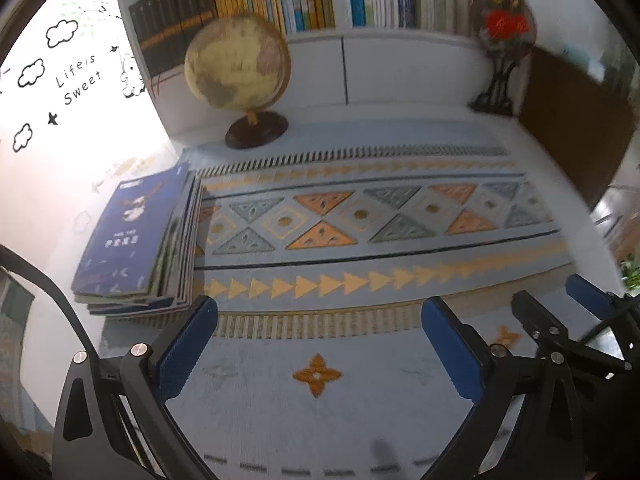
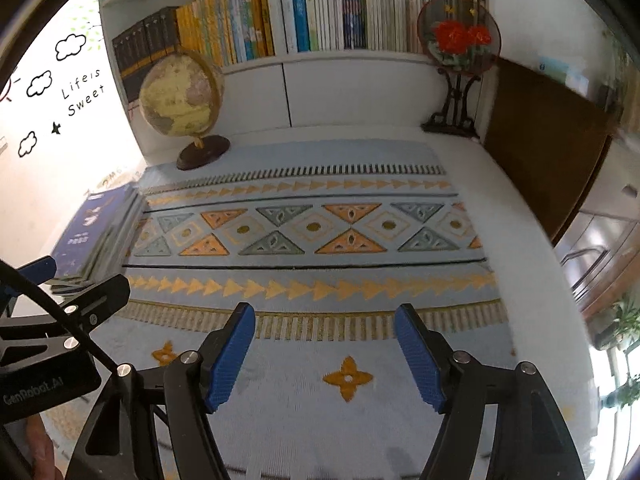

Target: Organize books

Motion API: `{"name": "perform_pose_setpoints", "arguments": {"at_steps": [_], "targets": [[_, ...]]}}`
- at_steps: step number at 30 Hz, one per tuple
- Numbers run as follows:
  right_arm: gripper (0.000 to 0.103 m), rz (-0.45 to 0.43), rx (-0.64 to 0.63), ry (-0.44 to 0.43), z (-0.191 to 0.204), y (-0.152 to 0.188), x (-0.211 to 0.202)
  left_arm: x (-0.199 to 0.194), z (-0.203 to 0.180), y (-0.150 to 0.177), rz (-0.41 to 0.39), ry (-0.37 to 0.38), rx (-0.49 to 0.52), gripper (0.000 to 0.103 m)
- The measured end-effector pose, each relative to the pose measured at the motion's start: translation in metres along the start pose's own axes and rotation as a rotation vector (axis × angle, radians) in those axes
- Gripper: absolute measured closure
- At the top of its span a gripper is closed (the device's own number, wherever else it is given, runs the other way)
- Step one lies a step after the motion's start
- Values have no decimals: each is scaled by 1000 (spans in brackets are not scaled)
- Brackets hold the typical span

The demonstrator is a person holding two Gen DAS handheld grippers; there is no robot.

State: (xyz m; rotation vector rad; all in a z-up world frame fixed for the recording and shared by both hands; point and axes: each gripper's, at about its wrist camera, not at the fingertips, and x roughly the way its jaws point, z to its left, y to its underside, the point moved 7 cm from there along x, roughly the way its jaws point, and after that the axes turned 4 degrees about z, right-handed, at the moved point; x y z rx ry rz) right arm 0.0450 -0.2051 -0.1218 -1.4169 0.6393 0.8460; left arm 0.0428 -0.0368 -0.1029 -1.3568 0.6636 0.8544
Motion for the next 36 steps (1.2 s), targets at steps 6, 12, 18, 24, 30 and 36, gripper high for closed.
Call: {"name": "perform_pose_setpoints", "arguments": {"at_steps": [6,12,18,24,30,36], "targets": [[33,111,39,7,-6,15,63,54,-5,17,46,-30,30,1],[33,141,10,23,-4,20,89,81,-4,26,63,3,-4,1],[26,107,-22,46,1,22,95,100,3,32,80,13,-38,1],[20,97,-26,67,2,23,97,106,0,37,79,36,-53,1],[10,98,-41,69,4,24,100,110,7,42,76,97,-116,1],[8,94,-40,68,4,25,100,112,8,41,57,96,-124,1]]}}
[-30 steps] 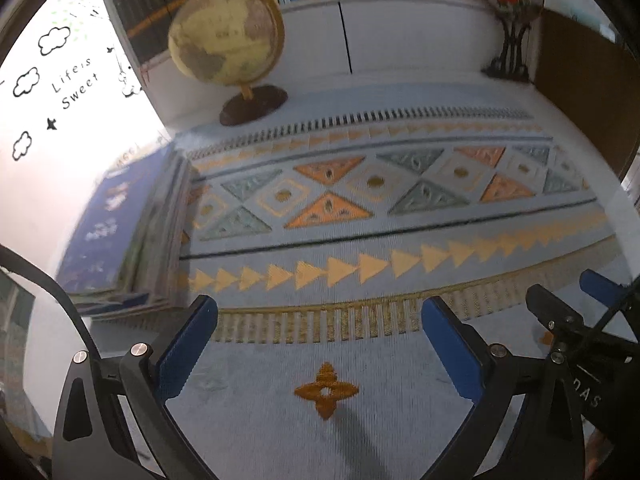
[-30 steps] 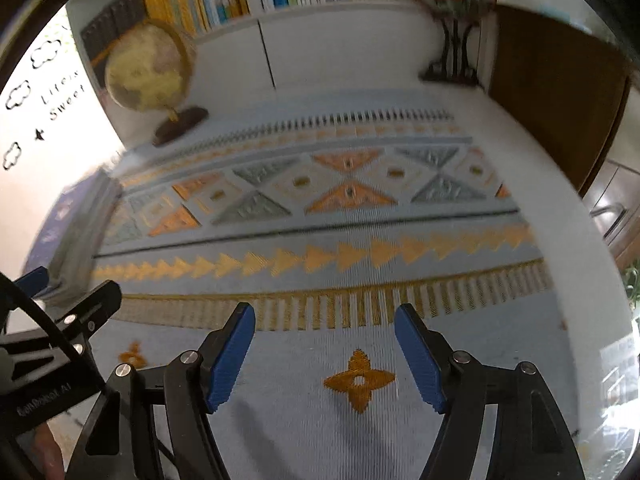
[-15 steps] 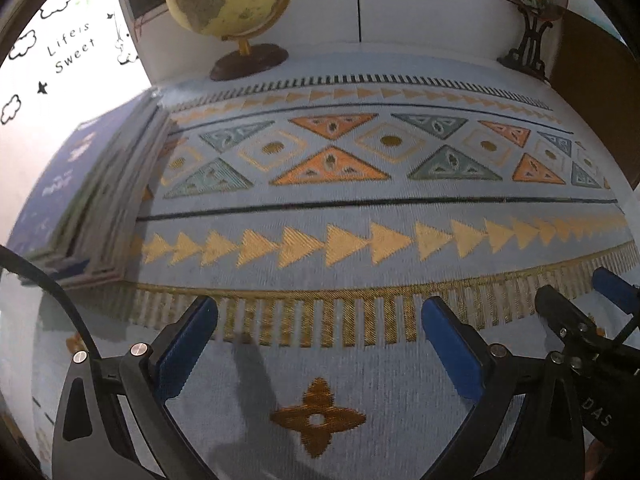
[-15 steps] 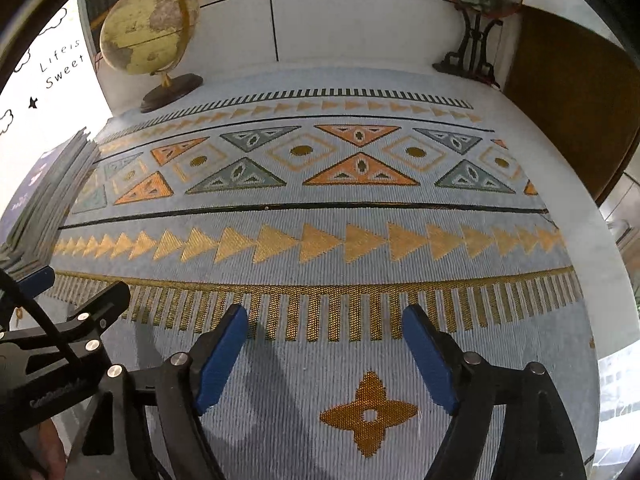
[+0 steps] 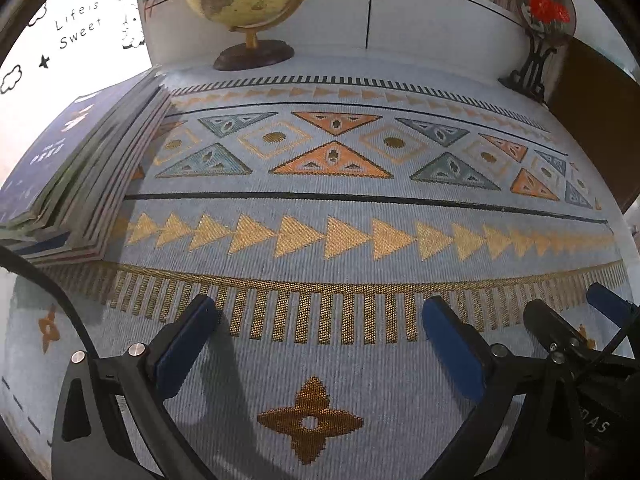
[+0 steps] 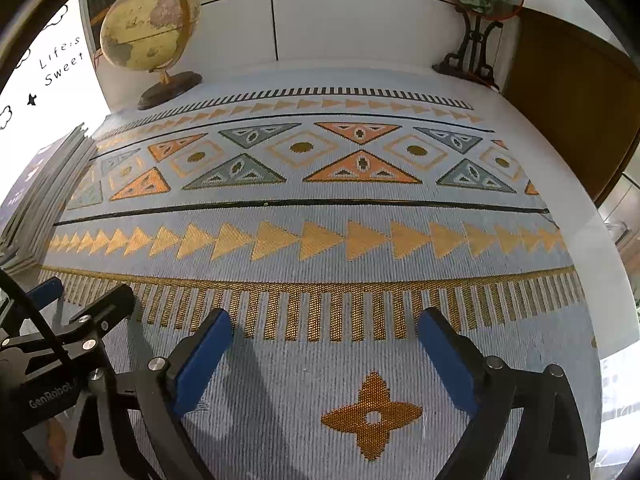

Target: Organize books

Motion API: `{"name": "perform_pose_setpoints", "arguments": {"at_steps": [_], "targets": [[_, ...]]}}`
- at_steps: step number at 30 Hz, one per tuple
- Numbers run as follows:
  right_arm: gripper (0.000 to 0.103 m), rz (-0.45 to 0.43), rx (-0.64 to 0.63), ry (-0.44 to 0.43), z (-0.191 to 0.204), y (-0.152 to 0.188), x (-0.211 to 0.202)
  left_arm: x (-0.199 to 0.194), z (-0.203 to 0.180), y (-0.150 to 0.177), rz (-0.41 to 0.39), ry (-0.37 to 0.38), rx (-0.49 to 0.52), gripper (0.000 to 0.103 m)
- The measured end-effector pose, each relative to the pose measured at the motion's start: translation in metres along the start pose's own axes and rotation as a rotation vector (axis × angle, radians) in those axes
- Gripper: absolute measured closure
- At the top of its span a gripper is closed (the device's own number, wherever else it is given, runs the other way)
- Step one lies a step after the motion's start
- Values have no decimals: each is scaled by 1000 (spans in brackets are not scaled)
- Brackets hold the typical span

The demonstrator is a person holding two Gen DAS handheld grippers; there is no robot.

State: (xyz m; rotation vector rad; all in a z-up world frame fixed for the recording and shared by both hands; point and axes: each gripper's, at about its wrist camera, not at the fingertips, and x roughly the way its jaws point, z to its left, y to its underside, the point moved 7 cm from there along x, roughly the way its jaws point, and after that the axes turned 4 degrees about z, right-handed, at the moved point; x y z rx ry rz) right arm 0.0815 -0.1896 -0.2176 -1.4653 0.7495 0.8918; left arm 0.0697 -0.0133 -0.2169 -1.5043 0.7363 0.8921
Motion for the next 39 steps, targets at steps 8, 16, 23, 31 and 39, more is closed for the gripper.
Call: {"name": "perform_pose_setpoints", "arguments": {"at_steps": [8,16,23,31,39], "targets": [[5,4,-4,-3,3,1,1,-1,2,0,-6,-4,-11,1],[4,4,-6,-4,3,0,2,0,2,-1,-6,-4,-12,1],[3,5,-4,-1,4,2,2,1,3,-2,-6,-5,-11,1],[0,9,-10,1,6,3,3,2,5,-3,-5,-5,-13,1],[0,8,-11,2,6,3,3,3,5,-3,-4,-4,-13,1]]}}
